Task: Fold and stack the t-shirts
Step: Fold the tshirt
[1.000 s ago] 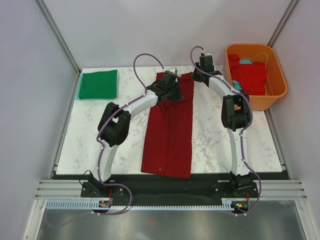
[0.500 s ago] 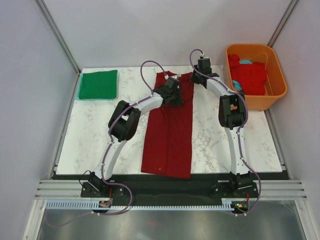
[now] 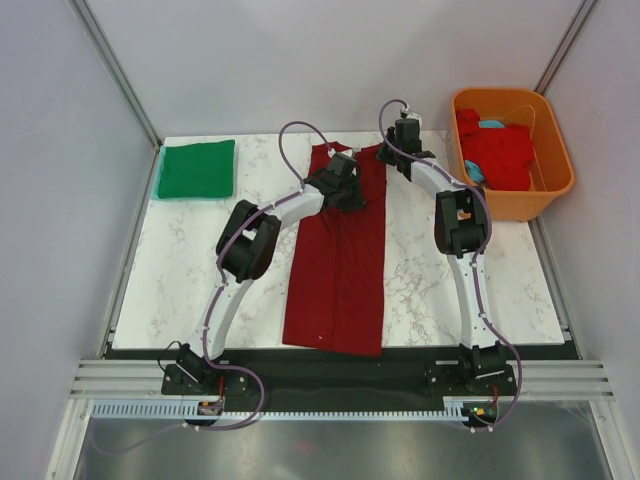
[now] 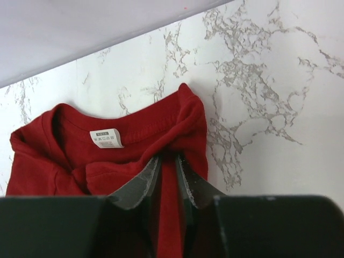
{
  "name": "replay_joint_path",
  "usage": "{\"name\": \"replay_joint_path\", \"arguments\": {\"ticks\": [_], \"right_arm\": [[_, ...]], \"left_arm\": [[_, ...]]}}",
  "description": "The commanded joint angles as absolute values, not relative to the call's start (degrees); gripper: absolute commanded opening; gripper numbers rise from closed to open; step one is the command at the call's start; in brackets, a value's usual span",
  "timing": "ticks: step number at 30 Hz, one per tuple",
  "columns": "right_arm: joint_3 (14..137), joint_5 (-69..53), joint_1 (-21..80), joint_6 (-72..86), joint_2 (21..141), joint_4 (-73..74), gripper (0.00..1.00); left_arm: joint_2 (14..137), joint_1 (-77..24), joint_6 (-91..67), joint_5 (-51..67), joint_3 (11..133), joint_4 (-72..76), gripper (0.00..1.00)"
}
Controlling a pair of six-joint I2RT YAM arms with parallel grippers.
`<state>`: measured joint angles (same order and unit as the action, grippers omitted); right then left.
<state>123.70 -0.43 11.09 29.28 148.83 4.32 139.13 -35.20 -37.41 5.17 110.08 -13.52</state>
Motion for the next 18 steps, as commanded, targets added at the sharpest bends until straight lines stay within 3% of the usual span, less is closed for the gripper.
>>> {"name": "replay_joint_path", "arguments": {"ticks": [1,3,6,18], "right_arm": [[126.2,-1.1,11.0,29.4,149.2,0.4,0.26],[126.1,-0.7,11.0,29.3,149.2,0.4,0.31],[127.4,-0.7,10.9,29.1,150.0,0.4,0.31],[132.4,1.8,10.9,27.9,153.9,0.8,0.18]], "left_arm": [[141.6,-35.0,-37.1,5.2,110.0,-14.4,0.17],[141.7,-35.0,-37.1,5.5,110.0,-14.5,0.17],[141.9,-35.0,-37.2,5.7,109.9,-14.5,0.17],[142.0,-35.0,-36.9,6.0,109.8,-14.4,0.17]]}}
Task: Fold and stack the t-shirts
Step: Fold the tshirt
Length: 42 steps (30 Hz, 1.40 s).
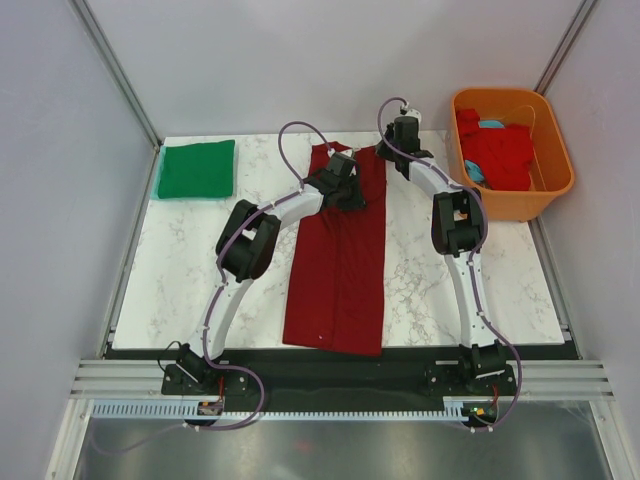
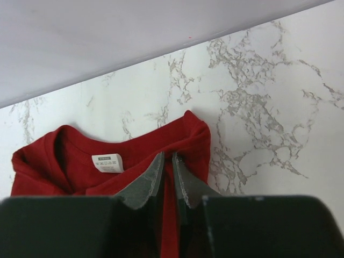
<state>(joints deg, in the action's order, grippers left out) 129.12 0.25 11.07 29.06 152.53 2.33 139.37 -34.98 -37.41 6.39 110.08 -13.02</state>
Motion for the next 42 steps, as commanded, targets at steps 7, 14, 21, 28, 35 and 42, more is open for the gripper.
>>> {"name": "replay_joint_path", "arguments": {"ticks": [7,14,21,28,35,42], "right_arm": [[135.6,3.1,11.0,25.2,156.2,2.7,0.19],[138.0,6.1,11.0,21.4,157.1,3.9,0.23],[141.6,3.2,10.8,17.9,155.2,3.4,0.3],[138.3,0.5,11.0,18.8,147.8,5.6,0.36],[124.9,-1.8,11.5,23.4,130.2,18.4,0.4],[99.7,1.0,14.8,25.8,109.6,25.4,0.45]], "left_arm": [[141.9,-35.0,-37.1,6.3,109.8,-14.5,0.18],[141.2,-34.9,-37.5,8.0,109.8,-14.4,0.2],[137.5,-34.6,-38.0,11.9,110.0,-14.4,0.28],[130.7,-32.4,-39.1,18.4,109.9,-14.5,0.45],[116.4,-26.7,-37.2,27.9,94.6,-14.6,0.5],[98.5,-23.6,-33.0,29.1,70.0,-16.9,0.51]]}}
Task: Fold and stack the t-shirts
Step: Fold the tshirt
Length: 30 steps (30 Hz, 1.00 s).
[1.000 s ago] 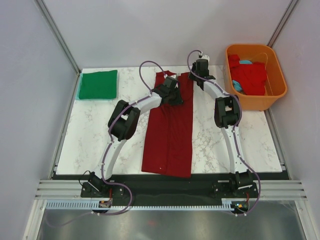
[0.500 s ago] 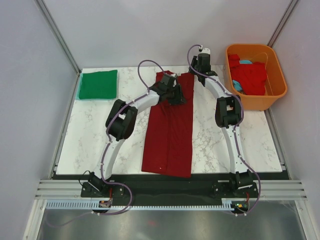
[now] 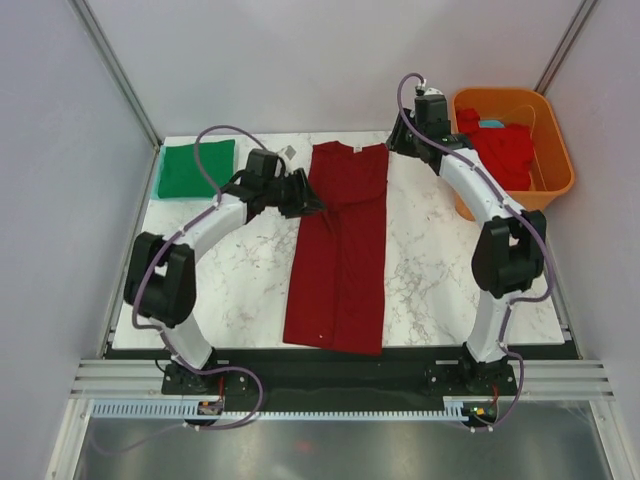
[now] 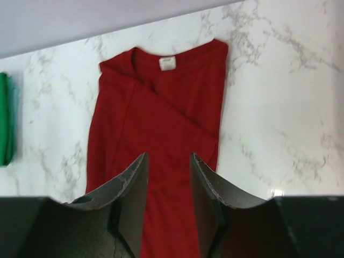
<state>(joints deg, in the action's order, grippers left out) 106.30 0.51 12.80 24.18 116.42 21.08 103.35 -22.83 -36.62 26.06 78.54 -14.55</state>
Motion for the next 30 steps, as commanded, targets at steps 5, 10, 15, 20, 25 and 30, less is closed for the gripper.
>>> {"name": "replay_joint_path", "arguments": {"ticks": [5,10,15,20,25,30], "right_arm": [[93.7,-2.3,15.4,20.8,107.6,25.0,0.46],[96.0,-6.7,14.9,18.4,114.2,25.0,0.44],[98.2,-8.0,13.2,17.8,120.4,23.1,0.43],[103.5,-8.2,12.5,15.6,127.8,23.1,0.44],[108.6,-7.9,11.0,15.0,133.3,23.2,0.41],[112.0,-8.8,9.6,14.8,137.0,23.0,0.28]], "left_arm": [[86.9,-23.3,-31.9,24.4,54.7,-17.5,0.52],[82.0,-22.0,-31.9,23.6,47.6,-18.6,0.54],[83.0,-22.0,-31.8,21.0,42.9,-18.6,0.54],[81.0,-22.0,-32.1,20.9,41.3,-18.6,0.53],[76.9,-22.0,-32.1,20.9,40.7,-18.6,0.53],[76.5,-22.0,-32.1,20.9,40.9,-18.6,0.53]]}}
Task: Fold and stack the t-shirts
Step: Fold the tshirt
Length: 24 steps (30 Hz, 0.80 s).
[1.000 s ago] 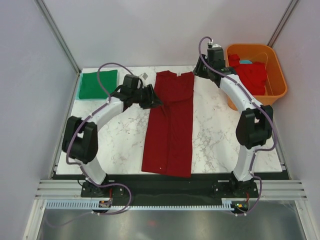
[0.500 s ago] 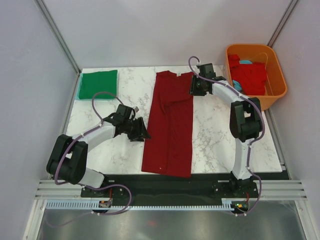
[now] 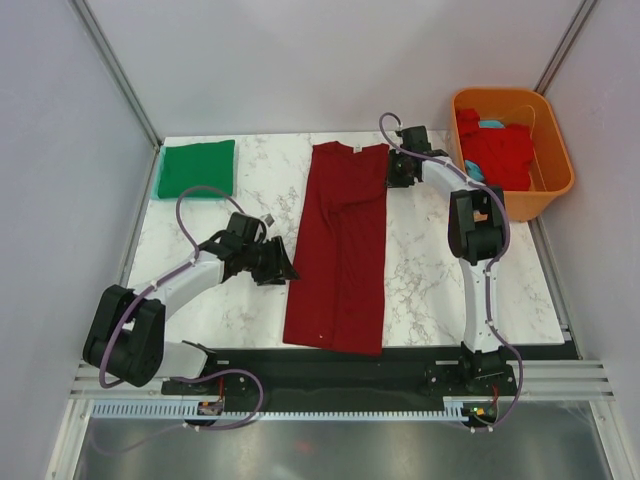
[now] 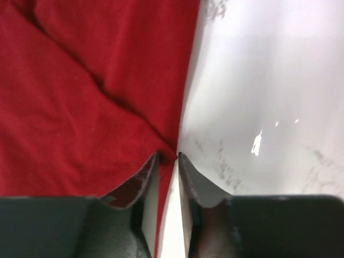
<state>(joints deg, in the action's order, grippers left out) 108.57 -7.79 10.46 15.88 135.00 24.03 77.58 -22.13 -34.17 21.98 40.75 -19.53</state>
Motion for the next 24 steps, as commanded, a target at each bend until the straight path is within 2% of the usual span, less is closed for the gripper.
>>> {"name": "replay_joint_path", "arguments": {"ticks": [1,5,11,15,17,20,24], "right_arm": [[112.6,-8.9,9.6,14.6,137.5,23.0,0.25],[114.5,-11.2,9.2,13.3,139.2,21.6,0.14],[120.3,-12.1,7.9,12.8,142.4,20.1,0.1],[122.8,-13.2,7.1,13.8,144.1,20.5,0.14],[123.3,-12.5,7.1,13.9,143.6,21.3,0.2],[122.2,-9.3,7.1,15.3,140.5,23.0,0.29],[118.4,-5.4,7.2,20.6,132.9,25.3,0.31]], "left_arm": [[76.9,-22.0,-32.1,20.9,41.2,-18.6,0.53],[76.9,-22.0,-32.1,20.9,42.0,-18.6,0.53],[77.3,-22.0,-35.1,17.0,43.4,-20.1,0.53],[79.0,-21.7,-35.4,17.5,45.5,-20.5,0.53],[79.2,-21.4,-35.2,17.8,46.2,-20.7,0.53],[78.9,-21.2,-34.1,20.2,48.1,-20.8,0.53],[77.2,-21.2,-33.6,26.3,49.1,-20.7,0.52]]}}
